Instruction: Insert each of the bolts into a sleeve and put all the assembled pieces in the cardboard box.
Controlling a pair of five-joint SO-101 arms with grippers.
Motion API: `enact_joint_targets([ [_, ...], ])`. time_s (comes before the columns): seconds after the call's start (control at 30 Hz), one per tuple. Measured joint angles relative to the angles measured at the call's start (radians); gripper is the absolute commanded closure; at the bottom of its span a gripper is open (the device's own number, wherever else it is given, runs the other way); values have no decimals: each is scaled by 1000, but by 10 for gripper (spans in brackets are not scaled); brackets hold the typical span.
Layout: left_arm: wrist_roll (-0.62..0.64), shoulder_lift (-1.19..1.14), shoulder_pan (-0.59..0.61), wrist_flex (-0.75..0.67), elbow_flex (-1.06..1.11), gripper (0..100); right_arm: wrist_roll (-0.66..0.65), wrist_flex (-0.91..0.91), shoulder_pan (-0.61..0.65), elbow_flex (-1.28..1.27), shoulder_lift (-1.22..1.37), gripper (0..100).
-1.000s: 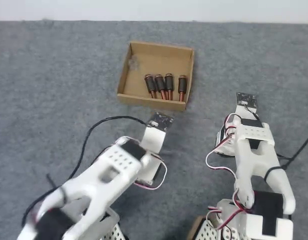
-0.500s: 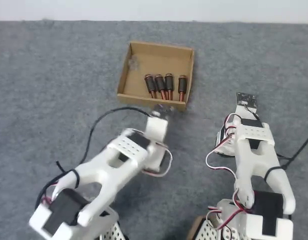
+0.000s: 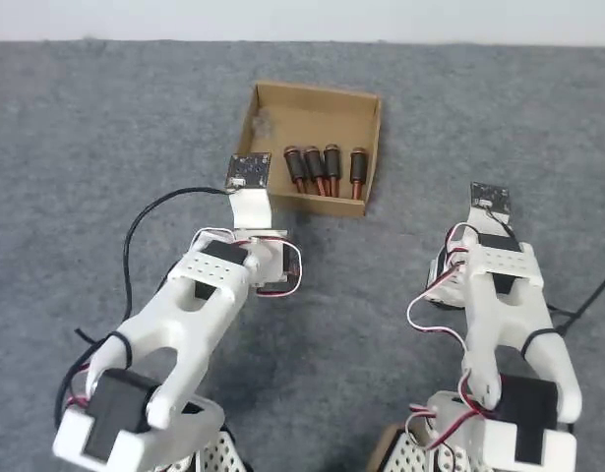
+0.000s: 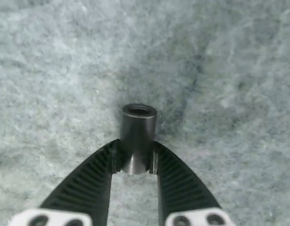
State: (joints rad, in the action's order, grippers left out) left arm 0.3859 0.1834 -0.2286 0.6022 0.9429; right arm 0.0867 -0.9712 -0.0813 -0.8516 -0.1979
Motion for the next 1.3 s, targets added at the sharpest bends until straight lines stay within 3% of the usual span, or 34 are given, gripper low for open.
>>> enact_joint_targets([
  [0.13, -12, 31, 0, 5, 0, 984, 0, 0, 0, 0, 0, 991],
  [0.2, -89, 81, 0, 51, 0, 983, 0, 0, 0, 0, 0, 991],
  [0.33, -354, 183, 0, 149, 0, 983, 0, 0, 0, 0, 0, 991],
  [0.5, -732, 229, 0, 170, 11, 953, 0, 0, 0, 0, 0, 991],
  [0.63, -818, 229, 0, 170, 25, 883, 0, 0, 0, 0, 0, 991],
  [0.93, -918, 229, -41, 170, 71, 880, 0, 0, 0, 0, 0, 991],
  [1.3, -925, 229, -64, 170, 83, 877, 0, 0, 0, 0, 0, 991],
])
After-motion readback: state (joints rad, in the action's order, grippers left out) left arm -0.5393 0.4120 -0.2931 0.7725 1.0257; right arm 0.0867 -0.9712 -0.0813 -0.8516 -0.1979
